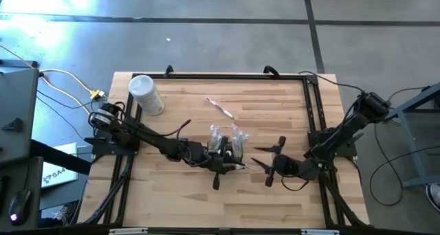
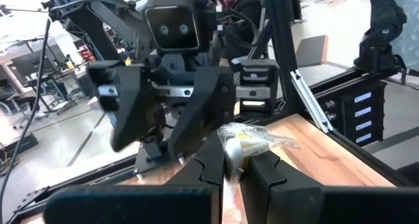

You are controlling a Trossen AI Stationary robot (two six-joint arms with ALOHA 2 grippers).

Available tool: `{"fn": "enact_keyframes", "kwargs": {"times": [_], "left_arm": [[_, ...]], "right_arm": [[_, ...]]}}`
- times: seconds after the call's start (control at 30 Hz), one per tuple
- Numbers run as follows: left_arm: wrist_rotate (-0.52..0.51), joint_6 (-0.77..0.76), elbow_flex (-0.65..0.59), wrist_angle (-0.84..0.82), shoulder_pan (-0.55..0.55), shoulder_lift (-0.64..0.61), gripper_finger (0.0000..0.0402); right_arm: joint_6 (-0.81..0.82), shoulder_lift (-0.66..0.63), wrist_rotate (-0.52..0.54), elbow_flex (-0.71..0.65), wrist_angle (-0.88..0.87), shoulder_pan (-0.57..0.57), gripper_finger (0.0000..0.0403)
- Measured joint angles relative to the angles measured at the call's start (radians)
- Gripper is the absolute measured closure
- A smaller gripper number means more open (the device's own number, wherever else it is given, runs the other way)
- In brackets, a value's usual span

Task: Pick & Place toothbrushing station
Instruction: Put the orange toothbrush into the black wire organizer

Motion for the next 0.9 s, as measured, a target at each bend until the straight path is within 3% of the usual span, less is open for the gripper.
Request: {"fn": "enact_keyframes", "kwargs": {"times": [0.13,0.23,0.4,0.6,0.73,0.9], "left_arm": [[-0.024,0.000,0.000,-0.005,-0.001,-0.006,0.0384],[-0.095,0.000,-0.001,-0.017,-0.015,-0.026,0.0384],[-0.192,0.000,0.000,-0.043,-0.065,-0.077,0.0384],[-0.406,-0.021,0.000,-0.149,-0.153,-0.143,0.0384],[-0.552,-0.130,0.000,-0.230,-0.212,-0.184,0.0384],[-0.660,-0.277,0.000,-0.353,-0.265,-0.264,0.0384]], "right_arm": [[0.007,-0.010,0.137,0.000,-0.002,0.058,0.0162],[0.034,-0.046,0.183,0.000,-0.001,0.097,0.0141],[0.020,-0.120,0.215,0.000,-0.043,0.154,0.0144],[0.029,-0.164,0.256,0.000,-0.189,0.179,0.0160],[0.029,-0.170,0.287,0.000,-0.267,0.169,0.0168],[0.015,-0.169,0.281,0.000,-0.314,0.141,0.0171]]}}
